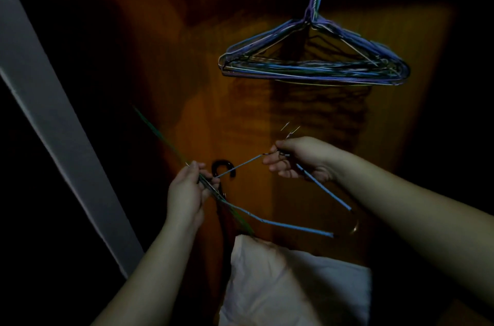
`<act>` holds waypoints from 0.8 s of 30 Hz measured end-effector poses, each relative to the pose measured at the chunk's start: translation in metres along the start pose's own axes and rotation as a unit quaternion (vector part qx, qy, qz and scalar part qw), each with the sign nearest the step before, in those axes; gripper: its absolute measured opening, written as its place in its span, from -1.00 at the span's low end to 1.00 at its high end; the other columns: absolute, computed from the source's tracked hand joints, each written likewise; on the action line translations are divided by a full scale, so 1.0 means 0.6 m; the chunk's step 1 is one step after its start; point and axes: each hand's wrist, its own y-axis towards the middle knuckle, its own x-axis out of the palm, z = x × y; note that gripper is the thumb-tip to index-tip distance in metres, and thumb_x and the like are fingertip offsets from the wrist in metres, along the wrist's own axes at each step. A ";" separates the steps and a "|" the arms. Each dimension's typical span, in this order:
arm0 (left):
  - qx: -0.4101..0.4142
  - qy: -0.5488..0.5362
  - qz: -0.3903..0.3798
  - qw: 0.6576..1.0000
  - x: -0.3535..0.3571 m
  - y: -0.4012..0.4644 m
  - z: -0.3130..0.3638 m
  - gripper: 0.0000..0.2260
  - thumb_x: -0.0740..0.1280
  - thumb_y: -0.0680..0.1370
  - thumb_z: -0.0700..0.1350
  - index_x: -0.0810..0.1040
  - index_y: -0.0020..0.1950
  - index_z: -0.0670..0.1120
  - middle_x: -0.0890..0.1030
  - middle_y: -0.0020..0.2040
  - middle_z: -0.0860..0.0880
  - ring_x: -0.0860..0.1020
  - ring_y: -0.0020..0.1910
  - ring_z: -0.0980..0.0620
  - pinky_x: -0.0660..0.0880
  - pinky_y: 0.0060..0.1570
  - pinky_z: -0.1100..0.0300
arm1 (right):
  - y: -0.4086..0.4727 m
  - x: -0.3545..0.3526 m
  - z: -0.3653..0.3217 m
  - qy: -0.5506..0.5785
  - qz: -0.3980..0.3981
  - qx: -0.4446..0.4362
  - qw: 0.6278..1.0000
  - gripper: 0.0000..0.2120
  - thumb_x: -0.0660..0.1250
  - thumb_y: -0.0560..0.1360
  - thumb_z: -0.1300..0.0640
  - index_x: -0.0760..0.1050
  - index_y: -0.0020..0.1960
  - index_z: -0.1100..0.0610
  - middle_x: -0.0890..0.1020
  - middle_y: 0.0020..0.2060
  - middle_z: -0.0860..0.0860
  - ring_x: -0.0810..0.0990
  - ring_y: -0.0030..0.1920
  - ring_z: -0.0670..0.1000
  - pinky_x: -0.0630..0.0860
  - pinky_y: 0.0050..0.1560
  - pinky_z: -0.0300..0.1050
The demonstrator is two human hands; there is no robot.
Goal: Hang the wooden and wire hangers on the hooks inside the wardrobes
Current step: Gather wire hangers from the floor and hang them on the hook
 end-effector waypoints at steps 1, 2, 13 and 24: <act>-0.006 -0.012 0.003 1.000 0.003 0.003 -0.001 -0.78 0.14 0.69 -0.10 0.50 -0.02 -0.16 0.53 -0.29 -0.05 0.59 -0.33 0.02 0.57 -0.27 0.19 | -0.006 -0.007 0.001 -0.016 0.005 -0.010 1.000 -0.77 0.03 0.69 0.11 0.40 -0.02 0.16 0.68 -0.30 0.05 0.62 -0.43 -0.09 0.55 -0.45 -0.26; -0.012 -0.024 0.005 1.000 0.006 0.006 -0.003 -0.79 0.14 0.69 -0.10 0.50 -0.02 -0.16 0.54 -0.26 -0.07 0.61 -0.32 0.02 0.58 -0.23 0.16 | -0.011 -0.014 0.003 -0.034 0.010 -0.019 0.999 -0.77 0.03 0.69 0.11 0.40 -0.01 0.17 0.67 -0.30 0.05 0.59 -0.45 -0.10 0.55 -0.45 -0.25; -0.016 -0.108 -0.017 0.994 0.060 0.015 0.001 -0.78 0.09 0.70 -0.07 0.45 -0.03 -0.10 0.38 -0.30 -0.01 0.39 -0.50 0.13 0.42 -0.47 0.25 | -0.003 -0.112 0.053 -0.421 0.141 -0.119 0.888 -0.86 0.10 0.68 0.16 0.41 0.03 0.14 0.56 -0.33 -0.07 0.41 -0.55 -0.21 0.29 -0.49 -0.38; 0.055 -0.092 -0.079 0.991 0.112 0.002 0.049 -0.79 0.12 0.69 -0.09 0.50 -0.03 -0.12 0.42 -0.41 0.04 0.37 -0.55 0.11 0.37 -0.50 0.28 | -0.040 -0.145 -0.046 -0.423 0.182 -0.230 0.857 -0.78 0.10 0.68 0.10 0.51 0.15 0.09 0.61 -0.17 -0.04 0.51 -0.24 -0.10 0.38 -0.30 -0.43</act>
